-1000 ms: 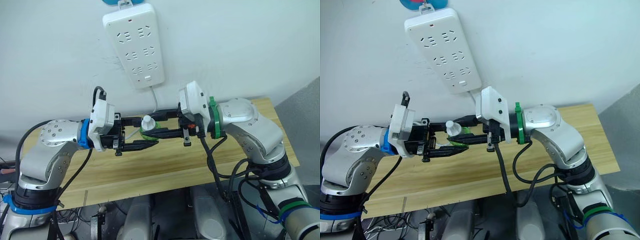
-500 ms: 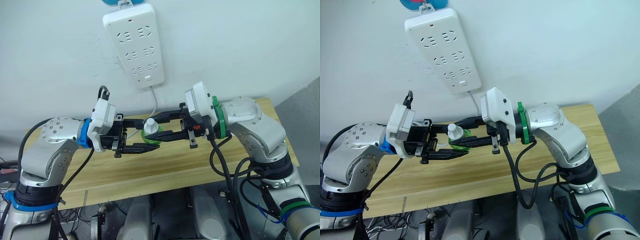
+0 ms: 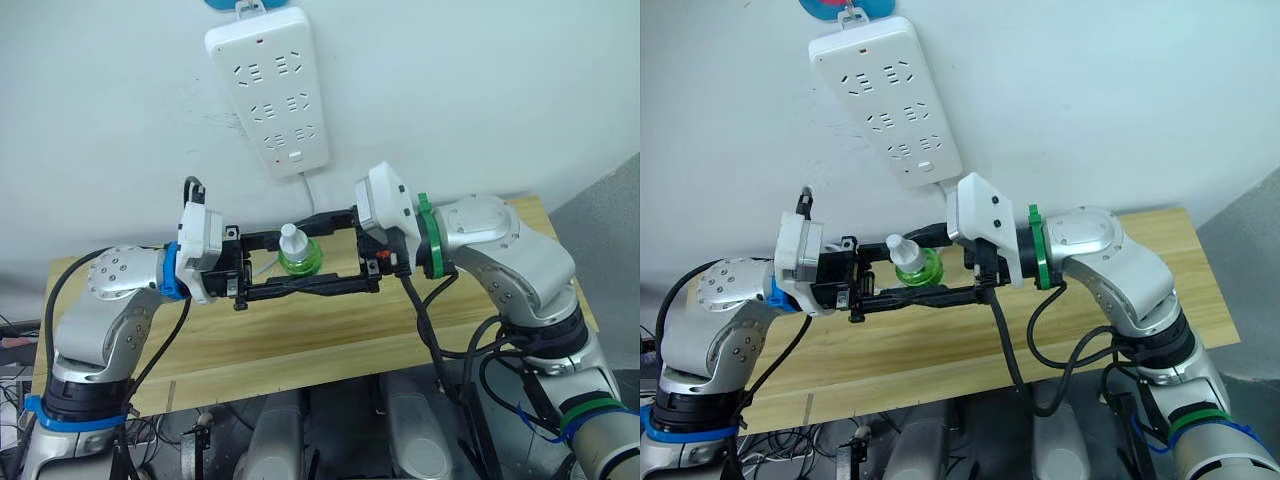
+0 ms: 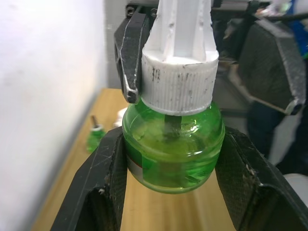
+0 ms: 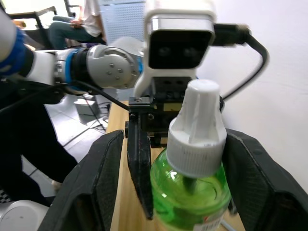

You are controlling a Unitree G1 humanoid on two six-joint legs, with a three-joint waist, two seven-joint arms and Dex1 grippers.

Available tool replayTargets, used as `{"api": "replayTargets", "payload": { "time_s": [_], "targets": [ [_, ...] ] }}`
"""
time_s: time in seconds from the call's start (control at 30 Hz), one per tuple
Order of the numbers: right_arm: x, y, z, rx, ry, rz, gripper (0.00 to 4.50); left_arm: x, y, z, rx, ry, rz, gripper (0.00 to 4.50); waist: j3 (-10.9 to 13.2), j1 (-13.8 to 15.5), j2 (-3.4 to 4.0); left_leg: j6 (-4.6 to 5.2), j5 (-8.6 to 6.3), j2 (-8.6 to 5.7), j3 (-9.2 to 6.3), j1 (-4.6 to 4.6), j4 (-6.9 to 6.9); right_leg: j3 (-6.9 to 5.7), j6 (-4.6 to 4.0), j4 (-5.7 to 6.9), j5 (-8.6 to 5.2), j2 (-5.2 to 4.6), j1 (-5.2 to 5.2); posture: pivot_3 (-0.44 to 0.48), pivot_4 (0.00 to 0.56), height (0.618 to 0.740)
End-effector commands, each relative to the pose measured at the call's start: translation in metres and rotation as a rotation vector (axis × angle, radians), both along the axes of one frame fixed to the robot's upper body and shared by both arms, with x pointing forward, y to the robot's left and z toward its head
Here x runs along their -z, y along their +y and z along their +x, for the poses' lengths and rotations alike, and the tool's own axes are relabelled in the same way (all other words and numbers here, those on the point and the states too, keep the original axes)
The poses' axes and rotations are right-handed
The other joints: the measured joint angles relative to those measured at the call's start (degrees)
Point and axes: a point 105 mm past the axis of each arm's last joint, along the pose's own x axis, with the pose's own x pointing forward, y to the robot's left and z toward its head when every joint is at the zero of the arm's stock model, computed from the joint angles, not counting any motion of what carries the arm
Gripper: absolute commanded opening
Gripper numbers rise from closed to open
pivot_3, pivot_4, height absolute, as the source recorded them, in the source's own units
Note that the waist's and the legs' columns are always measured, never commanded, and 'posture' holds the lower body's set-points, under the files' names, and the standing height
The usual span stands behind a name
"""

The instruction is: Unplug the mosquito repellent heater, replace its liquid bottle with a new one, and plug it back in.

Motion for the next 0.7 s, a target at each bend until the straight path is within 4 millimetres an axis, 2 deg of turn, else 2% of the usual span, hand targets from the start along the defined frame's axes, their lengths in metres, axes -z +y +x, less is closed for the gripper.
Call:
{"api": "replayTargets", "payload": {
  "time_s": [0.03, 0.23, 0.5, 0.7],
  "targets": [
    [-0.007, -0.001, -0.002, 0.042, -0.042, 0.031, 3.13, -0.003, 0.002, -0.001, -0.042, -0.069, -0.004, 2.22, 0.0, -0.01, 0.0, 0.0, 0.0, 0.0, 0.0, 0.0, 0.0, -0.01, 0.0, -0.01, 0.0, 0.0, 0.0, -0.143, 0.358, 0.734],
    [-0.011, 0.009, 0.006, 0.143, -0.062, 0.075, 3.13, 0.004, -0.003, 0.001, -0.089, -0.101, -0.015, 2.22, 0.0, -0.04, 0.0, 0.0, 0.0, 0.0, 0.01, 0.0, -0.01, 0.0, 0.0, -0.01, 0.0, 0.0, 0.0, -0.149, 0.345, 0.734],
    [-0.008, 0.02, 0.004, 0.148, -0.051, 0.095, 3.13, 0.004, -0.006, 0.001, -0.117, -0.115, -0.042, 2.22, 0.0, -0.04, 0.0, 0.0, 0.0, 0.0, 0.02, 0.0, -0.01, 0.0, 0.0, 0.01, 0.0, 0.03, 0.0, -0.136, 0.343, 0.734],
    [-0.003, 0.014, 0.014, 0.186, -0.063, 0.073, 3.13, -0.001, 0.002, 0.002, -0.137, -0.112, -0.054, 2.22, 0.0, 0.02, 0.0, 0.0, 0.0, -0.01, 0.02, 0.0, 0.0, 0.0, 0.0, 0.02, 0.0, 0.07, 0.0, -0.13, 0.343, 0.734]
  ]
}}
